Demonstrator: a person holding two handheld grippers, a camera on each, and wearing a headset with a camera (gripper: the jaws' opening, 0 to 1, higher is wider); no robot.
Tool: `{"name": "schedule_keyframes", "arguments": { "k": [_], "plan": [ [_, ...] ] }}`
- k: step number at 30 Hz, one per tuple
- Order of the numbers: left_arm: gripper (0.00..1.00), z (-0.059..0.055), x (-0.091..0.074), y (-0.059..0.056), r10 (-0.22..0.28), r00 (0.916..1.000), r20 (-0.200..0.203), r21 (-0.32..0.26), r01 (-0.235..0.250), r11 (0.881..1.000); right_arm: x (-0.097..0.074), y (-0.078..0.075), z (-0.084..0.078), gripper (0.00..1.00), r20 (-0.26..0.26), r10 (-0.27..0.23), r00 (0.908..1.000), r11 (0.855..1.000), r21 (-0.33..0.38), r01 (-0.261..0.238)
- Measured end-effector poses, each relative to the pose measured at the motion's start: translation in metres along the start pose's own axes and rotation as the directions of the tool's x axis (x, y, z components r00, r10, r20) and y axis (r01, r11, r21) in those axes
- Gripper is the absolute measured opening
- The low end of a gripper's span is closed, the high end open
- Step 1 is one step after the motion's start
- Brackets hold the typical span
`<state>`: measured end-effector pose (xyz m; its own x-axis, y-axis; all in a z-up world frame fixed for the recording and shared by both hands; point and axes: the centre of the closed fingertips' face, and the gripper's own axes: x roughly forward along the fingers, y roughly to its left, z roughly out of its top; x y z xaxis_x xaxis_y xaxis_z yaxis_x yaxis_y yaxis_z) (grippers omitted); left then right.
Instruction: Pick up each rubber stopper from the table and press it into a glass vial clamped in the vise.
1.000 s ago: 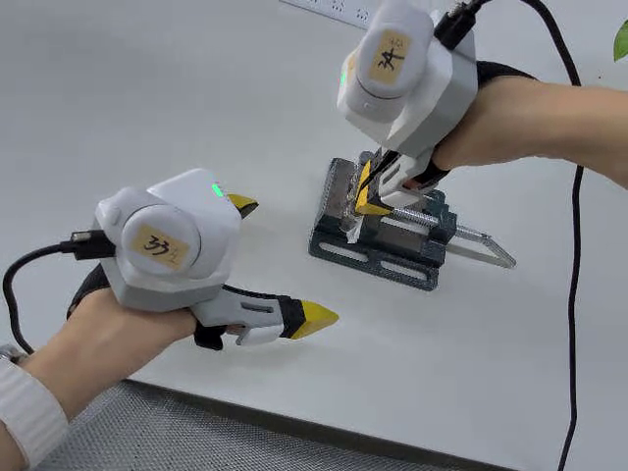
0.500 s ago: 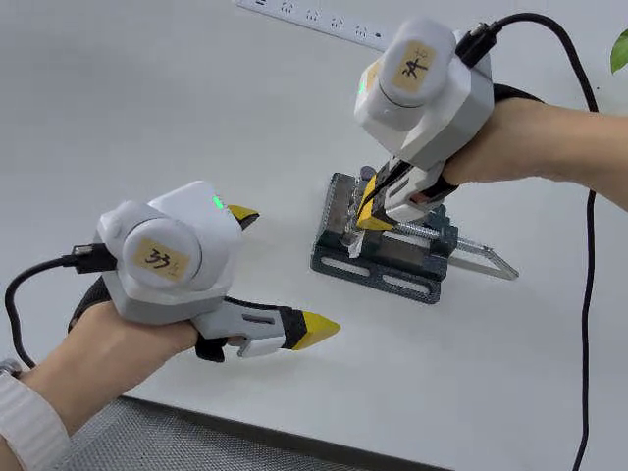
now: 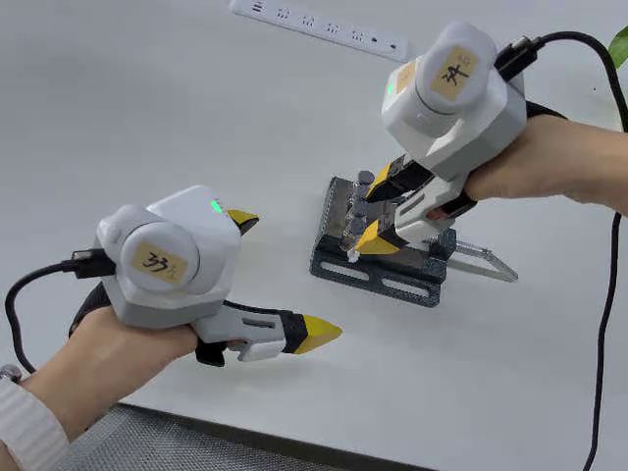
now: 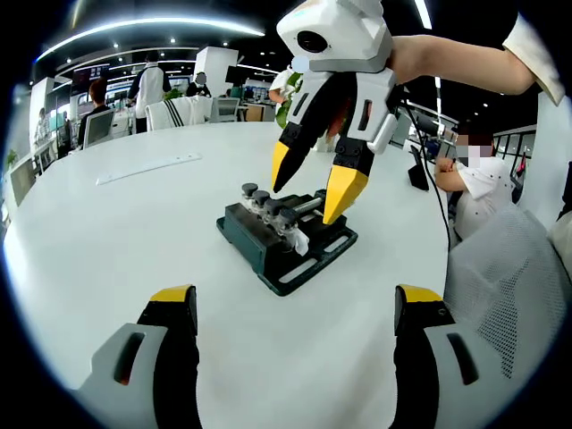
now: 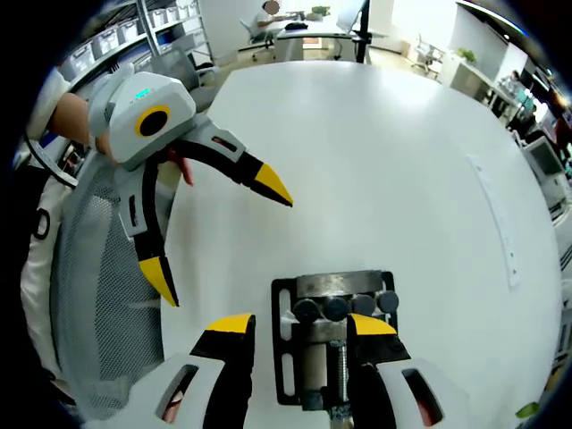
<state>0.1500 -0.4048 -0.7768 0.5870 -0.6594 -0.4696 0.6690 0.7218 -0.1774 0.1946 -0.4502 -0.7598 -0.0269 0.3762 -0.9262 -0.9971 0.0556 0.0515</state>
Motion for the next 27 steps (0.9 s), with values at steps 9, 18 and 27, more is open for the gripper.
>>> {"name": "schedule_keyframes", "arguments": {
  "k": [9,18,27],
  "plan": [
    [0.94,0.011,-0.005,0.002,-0.003,0.9997,0.025,0.001,0.003,1.000,-0.003,0.001,-0.012,0.66,0.104,-0.044,0.9936,0.995,0.099,0.034],
    [0.97,0.017,-0.013,0.008,0.006,0.9991,0.042,0.005,-0.006,1.000,-0.008,0.011,-0.028,0.89,0.212,-0.098,0.9724,0.982,0.178,0.060],
    [0.99,0.020,-0.020,0.010,0.010,0.9993,0.036,0.022,-0.010,1.000,-0.019,0.024,-0.057,0.98,0.277,-0.172,0.9453,0.956,0.280,0.092]
  ]
}}
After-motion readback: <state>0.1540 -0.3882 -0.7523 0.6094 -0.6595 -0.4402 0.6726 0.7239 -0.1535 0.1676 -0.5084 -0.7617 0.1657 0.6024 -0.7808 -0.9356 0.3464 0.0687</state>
